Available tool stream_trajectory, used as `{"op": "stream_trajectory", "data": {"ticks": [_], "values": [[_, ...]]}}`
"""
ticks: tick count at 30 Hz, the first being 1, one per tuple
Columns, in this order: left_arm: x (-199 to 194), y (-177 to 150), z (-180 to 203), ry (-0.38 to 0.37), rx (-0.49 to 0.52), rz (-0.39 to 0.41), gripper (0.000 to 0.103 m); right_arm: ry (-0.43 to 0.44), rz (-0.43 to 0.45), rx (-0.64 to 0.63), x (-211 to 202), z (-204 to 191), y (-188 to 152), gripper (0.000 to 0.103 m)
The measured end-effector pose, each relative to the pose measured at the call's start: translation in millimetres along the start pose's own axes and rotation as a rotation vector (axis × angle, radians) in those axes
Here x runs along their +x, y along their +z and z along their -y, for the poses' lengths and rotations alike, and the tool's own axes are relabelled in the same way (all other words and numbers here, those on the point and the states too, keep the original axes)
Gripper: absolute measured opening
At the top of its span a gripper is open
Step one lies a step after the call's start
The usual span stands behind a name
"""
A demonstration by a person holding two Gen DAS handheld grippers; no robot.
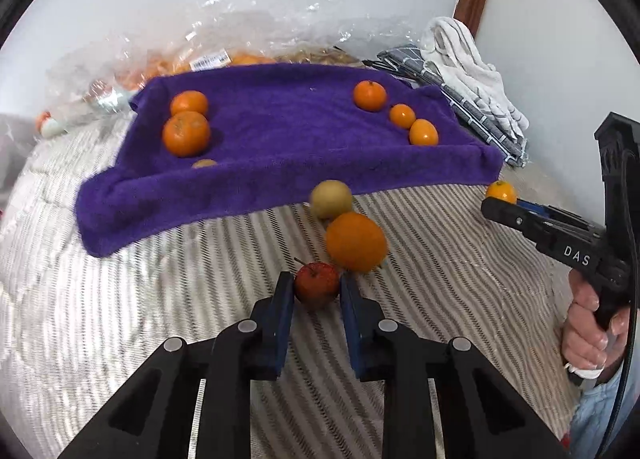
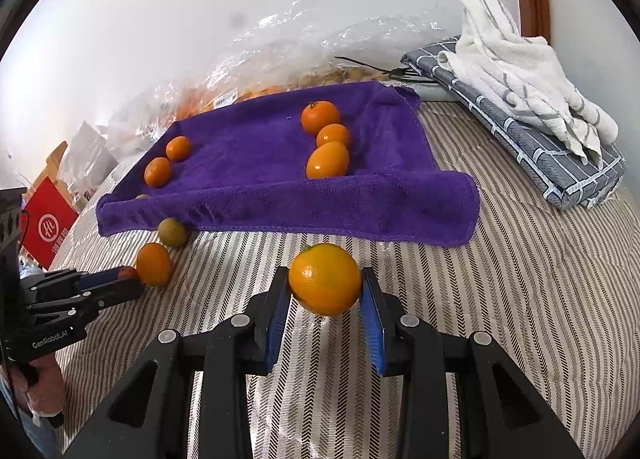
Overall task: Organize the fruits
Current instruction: 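Carry the mandarin onto the towel while the left gripper carries the red fruit there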
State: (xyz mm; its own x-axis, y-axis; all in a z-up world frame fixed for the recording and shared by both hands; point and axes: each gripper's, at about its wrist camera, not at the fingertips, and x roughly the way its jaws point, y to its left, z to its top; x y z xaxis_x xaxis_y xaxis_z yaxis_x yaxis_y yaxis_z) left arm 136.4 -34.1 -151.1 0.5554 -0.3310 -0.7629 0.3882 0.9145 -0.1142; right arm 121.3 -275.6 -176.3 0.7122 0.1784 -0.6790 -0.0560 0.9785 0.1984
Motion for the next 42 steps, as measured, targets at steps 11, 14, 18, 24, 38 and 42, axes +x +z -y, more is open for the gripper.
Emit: {"op": "stream_trajectory", "data": {"ticks": [11, 14, 18, 24, 38, 42], "values": [[-31.0, -8.0, -42.2, 0.059, -0.124, 0.057, 0.022, 0.013, 0.009, 0.001, -2.2, -1.4, -0.5, 0.035], [-40.2, -8.5, -50.5, 0.064, -0.145, 0.066, 0.022, 0.021, 0.009, 0.002, -2.4, -1.8, 0.0, 0.035], [-58.0, -0.1, -60.1, 0.096, -0.151, 0.091, 0.022, -0.003, -0.004, 0.007, -3.8, -2.5, 1.3, 0.035], [-74.9, 23.0, -74.9, 0.109, -0.188, 0.16, 0.022, -0.04, 0.051, -0.03, -28.2, -7.8, 17.5, 0.035], [-69.2, 95.0, -87.1, 0.101, -0.242, 0.291, 0.023, -0.027, 0.171, -0.064, -43.6, -29.7, 109.9, 0.035], [-43.3, 106.3, -99.0, 0.064, -0.289, 0.262, 0.022, 0.002, 0.133, -0.019, -13.5, -28.6, 126.6, 0.035]]}}
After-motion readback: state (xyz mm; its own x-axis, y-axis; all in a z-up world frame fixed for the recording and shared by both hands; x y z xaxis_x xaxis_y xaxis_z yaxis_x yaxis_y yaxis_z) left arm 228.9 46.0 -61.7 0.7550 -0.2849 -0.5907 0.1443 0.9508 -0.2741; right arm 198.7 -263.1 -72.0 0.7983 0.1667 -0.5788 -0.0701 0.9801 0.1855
